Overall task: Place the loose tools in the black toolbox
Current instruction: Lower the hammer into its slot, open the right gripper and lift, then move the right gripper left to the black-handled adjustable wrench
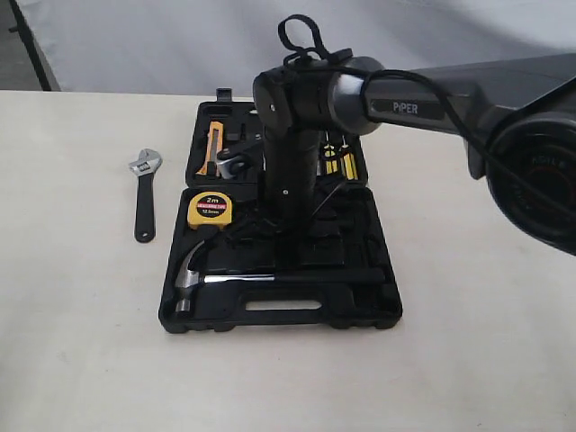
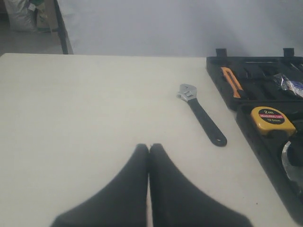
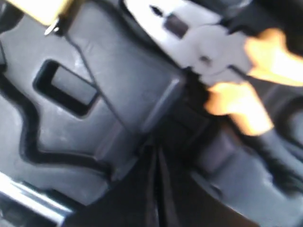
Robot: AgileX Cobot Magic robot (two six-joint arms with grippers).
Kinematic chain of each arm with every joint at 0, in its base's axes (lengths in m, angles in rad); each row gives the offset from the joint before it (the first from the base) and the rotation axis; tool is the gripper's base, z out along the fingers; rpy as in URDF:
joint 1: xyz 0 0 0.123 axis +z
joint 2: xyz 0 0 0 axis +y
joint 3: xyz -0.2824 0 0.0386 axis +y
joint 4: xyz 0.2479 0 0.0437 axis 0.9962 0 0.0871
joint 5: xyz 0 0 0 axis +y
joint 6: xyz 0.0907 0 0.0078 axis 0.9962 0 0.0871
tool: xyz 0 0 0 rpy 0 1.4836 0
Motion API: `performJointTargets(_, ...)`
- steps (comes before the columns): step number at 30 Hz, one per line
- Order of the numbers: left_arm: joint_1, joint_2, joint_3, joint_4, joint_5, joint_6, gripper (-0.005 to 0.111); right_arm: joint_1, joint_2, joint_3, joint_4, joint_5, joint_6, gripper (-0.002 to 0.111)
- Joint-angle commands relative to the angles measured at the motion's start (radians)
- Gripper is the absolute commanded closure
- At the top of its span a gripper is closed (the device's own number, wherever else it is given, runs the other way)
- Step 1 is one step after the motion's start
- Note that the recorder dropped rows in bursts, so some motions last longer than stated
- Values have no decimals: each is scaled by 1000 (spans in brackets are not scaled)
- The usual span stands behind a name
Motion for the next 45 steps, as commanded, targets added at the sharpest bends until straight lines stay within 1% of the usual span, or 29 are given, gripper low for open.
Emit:
performJointTargets(1, 3, -8, 9, -14, -17, -10, 105, -2, -1, 42, 66, -35, -32, 108)
performJointTargets(4, 3, -8, 9, -14, -17, -10, 105, 5, -1, 53, 133, -19, -66, 108)
performJointTargets(16, 3, -8, 9, -14, -17, -10, 105, 89, -1, 53, 146, 63, -77, 108)
performJointTargets(21, 3, -8, 9, -14, -17, -10, 105, 91, -1, 53, 176, 84, -69, 108)
performJointTargets(25, 3, -8, 9, -14, -17, -10, 105, 88, -22, 35, 154, 118, -66, 108)
performJointTargets(27, 3, -8, 9, -14, -17, -10, 105, 88, -53, -28, 76, 148, -26, 108)
performJointTargets(29, 3, -8, 9, -14, -17, -10, 105, 88, -68, -101, 41, 149, 9, 108)
performJointTargets(32, 3, -8, 9, -14, -17, -10, 105, 92, -49, -272, 60, 149, 9, 108)
performJointTargets(34, 3, -8, 9, -14, -17, -10, 105, 108, -17, -346, 72, 121, 9, 108)
performJointTargets(37, 3, -8, 9, -14, -17, -10, 105, 145, 75, -483, 72, 15, 23, 109)
performJointTargets(38, 3, -8, 9, -14, -17, -10, 105, 162, 143, -565, 72, -7, 54, 109)
performJointTargets(39, 3, -8, 9, -14, -17, -10, 105, 169, 171, -599, 72, -9, 59, 109)
performJointTargets(40, 3, -8, 9, -14, -17, -10, 105, 180, 244, -683, 65, -17, 73, 109)
performJointTargets(42, 3, -8, 9, -14, -17, -10, 105, 182, 347, -799, 54, -21, 104, 109)
performJointTargets(45, 3, -8, 9, -14, -17, -10, 105, 178, 446, -884, 56, -36, 129, 109)
